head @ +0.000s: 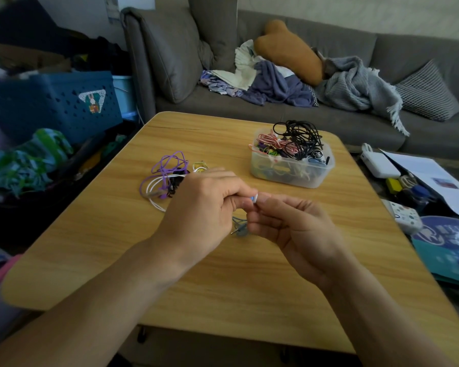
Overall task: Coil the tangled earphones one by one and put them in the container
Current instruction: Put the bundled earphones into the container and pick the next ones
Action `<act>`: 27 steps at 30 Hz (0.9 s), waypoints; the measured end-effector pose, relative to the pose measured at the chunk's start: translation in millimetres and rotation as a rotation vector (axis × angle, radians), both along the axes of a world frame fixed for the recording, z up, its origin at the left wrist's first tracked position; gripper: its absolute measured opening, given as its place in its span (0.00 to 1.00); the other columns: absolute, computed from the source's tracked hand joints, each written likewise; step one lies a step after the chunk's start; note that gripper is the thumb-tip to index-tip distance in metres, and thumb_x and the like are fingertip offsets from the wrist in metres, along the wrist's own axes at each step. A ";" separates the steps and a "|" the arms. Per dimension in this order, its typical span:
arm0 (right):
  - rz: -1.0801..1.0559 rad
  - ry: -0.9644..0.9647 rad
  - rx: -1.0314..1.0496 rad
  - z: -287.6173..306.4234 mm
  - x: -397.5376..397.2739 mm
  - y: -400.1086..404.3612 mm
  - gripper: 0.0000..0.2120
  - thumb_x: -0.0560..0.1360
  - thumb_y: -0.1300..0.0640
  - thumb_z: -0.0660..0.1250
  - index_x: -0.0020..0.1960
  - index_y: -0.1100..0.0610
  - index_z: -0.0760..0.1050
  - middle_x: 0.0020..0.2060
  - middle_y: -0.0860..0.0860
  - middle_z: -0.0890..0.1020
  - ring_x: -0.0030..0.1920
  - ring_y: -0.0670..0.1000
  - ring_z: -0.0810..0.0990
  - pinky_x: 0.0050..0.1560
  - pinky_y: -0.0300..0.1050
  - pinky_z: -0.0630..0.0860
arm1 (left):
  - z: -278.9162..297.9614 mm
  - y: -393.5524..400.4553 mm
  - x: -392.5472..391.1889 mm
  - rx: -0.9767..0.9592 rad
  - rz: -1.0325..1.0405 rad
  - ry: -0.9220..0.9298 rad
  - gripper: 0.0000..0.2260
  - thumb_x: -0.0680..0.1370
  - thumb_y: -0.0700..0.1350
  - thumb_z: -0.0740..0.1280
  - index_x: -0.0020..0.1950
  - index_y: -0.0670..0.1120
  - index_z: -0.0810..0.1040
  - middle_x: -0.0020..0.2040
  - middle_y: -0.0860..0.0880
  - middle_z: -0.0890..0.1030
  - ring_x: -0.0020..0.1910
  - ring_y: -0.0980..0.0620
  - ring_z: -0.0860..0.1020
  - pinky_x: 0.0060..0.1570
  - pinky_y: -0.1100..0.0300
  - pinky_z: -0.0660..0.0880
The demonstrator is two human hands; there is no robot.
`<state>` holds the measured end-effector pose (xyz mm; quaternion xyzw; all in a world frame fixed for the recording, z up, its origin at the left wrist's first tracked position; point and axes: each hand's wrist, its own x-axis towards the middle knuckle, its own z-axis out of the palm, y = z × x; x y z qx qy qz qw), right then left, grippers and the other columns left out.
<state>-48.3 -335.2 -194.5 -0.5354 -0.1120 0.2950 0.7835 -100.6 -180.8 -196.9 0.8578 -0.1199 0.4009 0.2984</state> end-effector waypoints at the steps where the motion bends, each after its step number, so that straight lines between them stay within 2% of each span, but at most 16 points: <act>1: -0.002 0.020 0.000 0.5 -0.6 0.9 0.09 0.67 0.62 0.70 0.44 0.66 0.83 0.36 0.60 0.84 0.32 0.49 0.82 0.35 0.41 0.81 | -0.2 0.3 0.2 0.020 -0.005 -0.006 0.04 0.70 0.35 0.72 0.43 0.40 0.85 0.35 0.52 0.82 0.35 0.54 0.77 0.38 0.59 0.74; 4: 0.002 0.092 -0.013 2.8 -2.7 4.3 0.05 0.69 0.63 0.70 0.38 0.63 0.83 0.35 0.58 0.83 0.31 0.48 0.81 0.33 0.40 0.81 | 0.0 0.2 0.0 0.063 -0.015 -0.035 0.06 0.70 0.33 0.72 0.45 0.40 0.85 0.36 0.49 0.83 0.36 0.52 0.78 0.39 0.58 0.74; 6: -0.011 0.162 -0.020 3.1 -2.5 5.9 0.09 0.72 0.65 0.68 0.34 0.62 0.82 0.34 0.58 0.82 0.29 0.48 0.80 0.31 0.39 0.80 | 0.4 -1.8 -1.1 0.086 -0.019 -0.039 0.09 0.71 0.32 0.71 0.49 0.40 0.85 0.38 0.50 0.83 0.38 0.53 0.78 0.41 0.61 0.75; 7: -0.012 0.205 -0.016 3.3 -1.8 6.1 0.10 0.72 0.65 0.68 0.33 0.61 0.82 0.35 0.58 0.81 0.28 0.47 0.79 0.30 0.39 0.79 | 0.4 -2.6 -1.2 0.090 -0.033 -0.038 0.11 0.71 0.30 0.71 0.51 0.40 0.85 0.38 0.50 0.83 0.38 0.53 0.78 0.42 0.61 0.75; 9: 0.007 0.309 0.018 5.0 -1.6 5.6 0.05 0.66 0.65 0.69 0.32 0.61 0.81 0.37 0.58 0.79 0.26 0.46 0.78 0.28 0.37 0.78 | -0.3 -3.2 -1.4 0.077 -0.086 -0.035 0.12 0.73 0.29 0.67 0.51 0.40 0.85 0.39 0.48 0.82 0.38 0.51 0.79 0.40 0.58 0.76; 11: 0.026 0.403 0.073 7.7 -1.7 3.9 0.02 0.62 0.64 0.69 0.35 0.61 0.80 0.36 0.57 0.80 0.26 0.44 0.77 0.26 0.35 0.76 | 0.3 -2.9 -0.6 0.046 -0.133 -0.040 0.12 0.74 0.30 0.65 0.50 0.39 0.85 0.39 0.47 0.82 0.38 0.50 0.80 0.39 0.57 0.77; 14: 0.067 0.515 0.162 10.5 -2.8 1.9 0.08 0.62 0.65 0.71 0.41 0.65 0.80 0.36 0.57 0.83 0.27 0.44 0.79 0.26 0.34 0.76 | 1.5 -2.2 0.8 -0.001 -0.135 -0.075 0.10 0.73 0.28 0.68 0.48 0.39 0.85 0.38 0.48 0.83 0.38 0.52 0.80 0.41 0.60 0.76; 17: 0.169 0.589 0.300 8.2 -2.6 0.5 0.19 0.55 0.71 0.80 0.45 0.68 0.81 0.38 0.59 0.83 0.31 0.47 0.81 0.28 0.38 0.78 | 2.3 -2.5 1.8 -0.103 -0.142 -0.096 0.08 0.74 0.30 0.70 0.47 0.39 0.85 0.38 0.49 0.83 0.38 0.52 0.81 0.40 0.58 0.77; 20: 0.220 0.616 0.364 4.8 -1.6 0.0 0.26 0.50 0.74 0.82 0.47 0.70 0.81 0.39 0.60 0.83 0.32 0.49 0.82 0.31 0.40 0.80 | 2.6 -3.8 0.4 -0.170 -0.154 -0.100 0.06 0.75 0.32 0.69 0.46 0.40 0.85 0.38 0.49 0.83 0.38 0.53 0.81 0.39 0.59 0.77; 27: 0.214 0.537 0.341 6.5 -0.8 0.3 0.25 0.50 0.73 0.82 0.46 0.71 0.81 0.39 0.61 0.82 0.34 0.50 0.82 0.33 0.41 0.81 | 0.2 -1.1 2.0 -0.223 -0.141 -0.034 0.06 0.74 0.33 0.69 0.46 0.41 0.84 0.37 0.50 0.82 0.39 0.58 0.81 0.42 0.64 0.76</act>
